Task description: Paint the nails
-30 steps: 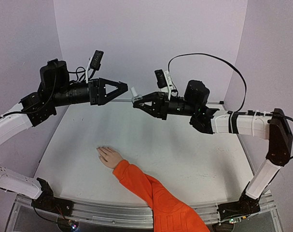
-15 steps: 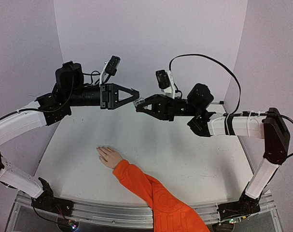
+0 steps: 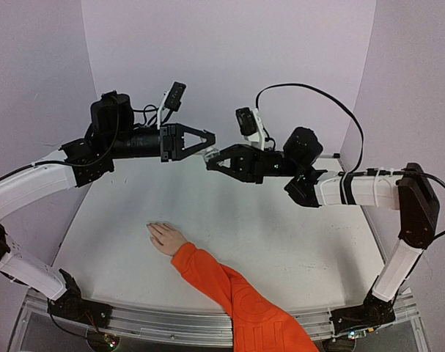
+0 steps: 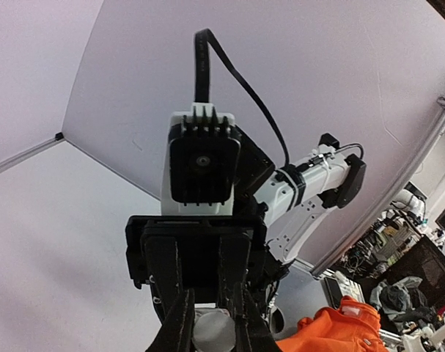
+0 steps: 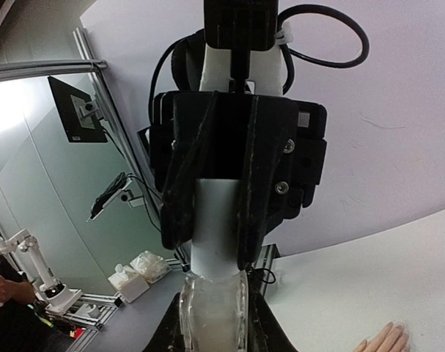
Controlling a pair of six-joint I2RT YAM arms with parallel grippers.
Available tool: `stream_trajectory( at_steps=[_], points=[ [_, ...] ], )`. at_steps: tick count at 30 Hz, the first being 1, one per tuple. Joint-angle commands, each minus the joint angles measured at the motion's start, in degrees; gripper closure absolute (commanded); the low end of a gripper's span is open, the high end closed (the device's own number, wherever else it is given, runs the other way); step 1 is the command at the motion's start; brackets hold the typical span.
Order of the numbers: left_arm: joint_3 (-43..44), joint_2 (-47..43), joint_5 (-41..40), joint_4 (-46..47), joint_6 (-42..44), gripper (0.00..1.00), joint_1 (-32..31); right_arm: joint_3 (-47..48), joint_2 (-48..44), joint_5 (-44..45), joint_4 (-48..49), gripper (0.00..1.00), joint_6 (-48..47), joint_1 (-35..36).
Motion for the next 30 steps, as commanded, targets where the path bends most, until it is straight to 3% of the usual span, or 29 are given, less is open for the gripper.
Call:
stream_trajectory(
  at_steps=[1, 3, 5, 7, 9, 11, 14, 16, 18, 23, 25, 30],
  points=[
    [3.3, 0.4, -6.6, -0.7, 1.3, 1.0, -1.3, 2.0, -2.6, 13.4, -11.4, 1.0, -13.8, -0.7],
    [4.8, 0.7, -21.3, -7.3, 4.7, 1.0, -3.4, 4.7, -4.3, 35.5, -27.9, 1.0, -24.3, 1.1],
    [8.6, 2.8, -39.9, -15.2, 3.8, 1.0, -5.7, 8.3, -3.4, 83.5, -36.9, 1.0, -31.1, 6.5],
    [14.3, 7.4, -49.0, -22.4, 0.8, 1.0, -5.9, 8.7, -0.3, 104.3, -32.3, 1.0, -38.0, 9.0],
    [19.6, 11.7, -51.2, -27.3, -1.0, 1.0, -5.8, 10.2, 3.1, 108.9, -27.1, 1.0, -45.4, 9.6],
    [22.6, 14.2, -49.4, -28.3, -2.1, 1.0, -5.6, 12.9, 5.7, 106.4, -26.1, 1.0, -47.3, 9.9],
    [24.9, 15.3, -45.2, -28.0, -2.1, 0.99, -4.9, 12.6, 4.8, 94.8, -24.9, 1.0, -47.1, 9.9],
    [24.2, 14.6, -41.8, -26.8, -2.1, 0.91, -4.0, 11.4, 3.4, 86.3, -24.8, 1.0, -46.0, 9.2],
    [22.2, 13.0, -36.4, -25.1, -2.1, 0.79, -2.4, 9.5, 1.3, 74.6, -25.5, 1.0, -43.5, 7.3],
    [13.6, 6.2, -27.2, -20.6, -1.5, 0.32, -0.3, 3.9, -4.8, 45.4, -26.5, 1.0, -36.2, 2.0],
    [9.8, 2.7, -24.2, -18.4, -0.5, 0.19, 0.0, 2.4, -6.8, 35.3, -26.8, 1.0, -34.1, 1.0],
    [3.5, -3.7, -12.8, -13.1, 1.8, 0.1, 0.2, 1.3, -8.7, 13.7, -25.9, 1.0, -26.7, -0.5]
  ],
)
